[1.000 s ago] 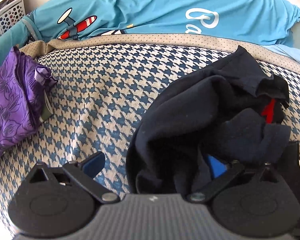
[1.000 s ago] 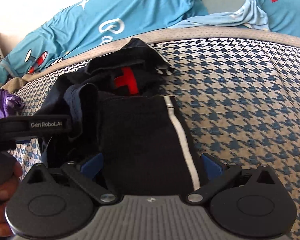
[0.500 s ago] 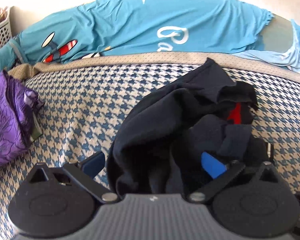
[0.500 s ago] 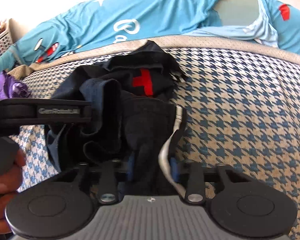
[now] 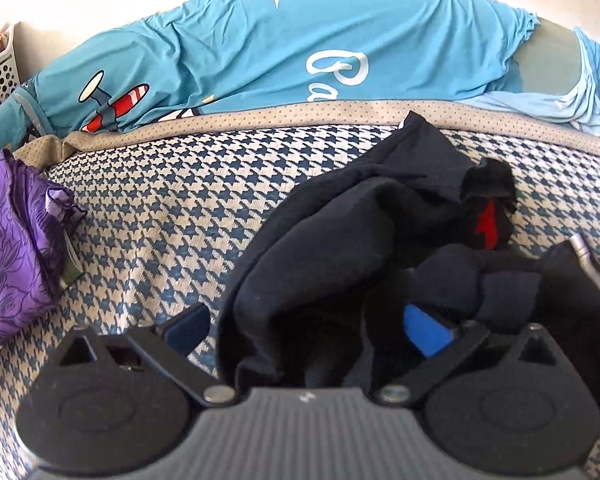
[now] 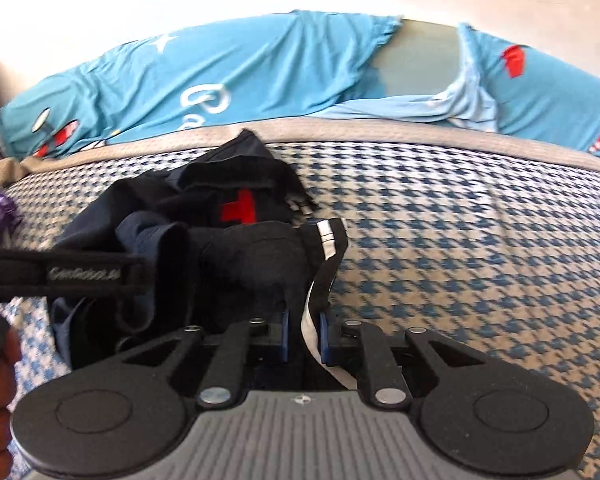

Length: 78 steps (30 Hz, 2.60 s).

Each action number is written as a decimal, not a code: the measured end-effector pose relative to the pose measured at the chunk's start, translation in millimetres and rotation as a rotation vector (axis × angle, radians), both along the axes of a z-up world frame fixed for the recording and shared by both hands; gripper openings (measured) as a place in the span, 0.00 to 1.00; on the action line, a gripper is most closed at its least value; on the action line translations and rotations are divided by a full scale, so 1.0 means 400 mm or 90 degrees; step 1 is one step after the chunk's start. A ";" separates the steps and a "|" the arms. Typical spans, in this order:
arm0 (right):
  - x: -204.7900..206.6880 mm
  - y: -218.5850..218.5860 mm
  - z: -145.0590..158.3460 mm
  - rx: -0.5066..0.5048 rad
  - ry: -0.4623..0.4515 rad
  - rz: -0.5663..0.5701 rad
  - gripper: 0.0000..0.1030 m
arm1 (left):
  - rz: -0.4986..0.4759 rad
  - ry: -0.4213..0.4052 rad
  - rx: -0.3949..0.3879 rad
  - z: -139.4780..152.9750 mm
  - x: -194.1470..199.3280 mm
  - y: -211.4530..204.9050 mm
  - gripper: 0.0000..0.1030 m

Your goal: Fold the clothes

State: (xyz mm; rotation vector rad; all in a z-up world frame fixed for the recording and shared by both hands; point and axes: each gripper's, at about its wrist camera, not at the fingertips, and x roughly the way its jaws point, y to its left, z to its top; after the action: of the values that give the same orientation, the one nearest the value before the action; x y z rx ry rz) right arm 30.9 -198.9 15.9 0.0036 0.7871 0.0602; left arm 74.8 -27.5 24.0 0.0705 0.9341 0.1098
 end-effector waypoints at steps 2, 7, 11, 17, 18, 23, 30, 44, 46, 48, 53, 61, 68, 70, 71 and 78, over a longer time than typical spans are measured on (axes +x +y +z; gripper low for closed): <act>0.004 -0.019 0.010 -0.014 -0.012 -0.032 0.13 | -0.001 0.005 0.010 -0.005 0.001 -0.004 1.00; 0.010 -0.090 0.025 -0.044 -0.019 -0.125 0.13 | -0.028 0.022 0.014 -0.016 -0.006 -0.036 1.00; 0.013 -0.142 0.027 -0.055 -0.017 -0.180 0.13 | -0.054 0.034 0.022 -0.025 -0.022 -0.075 1.00; 0.016 -0.167 0.027 -0.093 -0.023 -0.215 0.13 | -0.084 0.058 0.041 -0.040 -0.047 -0.126 1.00; 0.018 -0.167 0.026 -0.091 -0.019 -0.221 0.14 | -0.086 0.055 0.044 -0.039 -0.053 -0.131 1.00; 0.008 -0.173 0.049 -0.072 -0.053 -0.237 0.32 | -0.103 0.001 0.078 -0.016 -0.081 -0.149 1.00; 0.012 -0.173 0.060 -0.069 -0.078 -0.244 0.36 | -0.115 -0.033 0.081 0.013 -0.092 -0.157 1.00; 0.008 -0.091 0.071 -0.120 -0.136 -0.160 0.46 | -0.074 -0.159 0.104 0.067 -0.112 -0.118 1.00; 0.008 -0.078 0.070 -0.127 -0.141 -0.150 0.46 | -0.076 -0.173 0.089 0.078 -0.116 -0.108 1.00; 0.009 -0.070 0.068 -0.135 -0.142 -0.142 0.46 | -0.085 -0.185 0.071 0.090 -0.123 -0.103 1.00; 0.008 -0.055 0.069 -0.171 -0.158 -0.138 0.47 | -0.123 -0.217 0.047 0.118 -0.151 -0.104 1.00; 0.027 -0.092 0.070 -0.158 -0.133 -0.170 0.59 | -0.177 -0.042 0.025 0.060 -0.182 -0.115 1.00; 0.015 -0.098 0.058 -0.158 -0.111 -0.164 0.62 | -0.155 0.056 -0.004 -0.009 -0.277 -0.098 1.00; 0.007 -0.092 0.056 -0.163 -0.111 -0.156 0.63 | -0.148 0.060 -0.001 -0.013 -0.303 -0.095 1.00; 0.003 -0.088 0.054 -0.166 -0.111 -0.151 0.63 | -0.141 0.063 -0.004 -0.013 -0.314 -0.093 1.00; -0.018 -0.083 0.047 -0.158 -0.085 -0.125 0.64 | -0.108 0.109 -0.028 -0.028 -0.370 -0.080 1.00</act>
State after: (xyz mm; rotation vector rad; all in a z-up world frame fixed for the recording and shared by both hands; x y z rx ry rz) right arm 23.7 -231.9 34.7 -0.1568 0.6528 -0.2216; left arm -73.3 -59.7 12.7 0.1203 1.0961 -0.0755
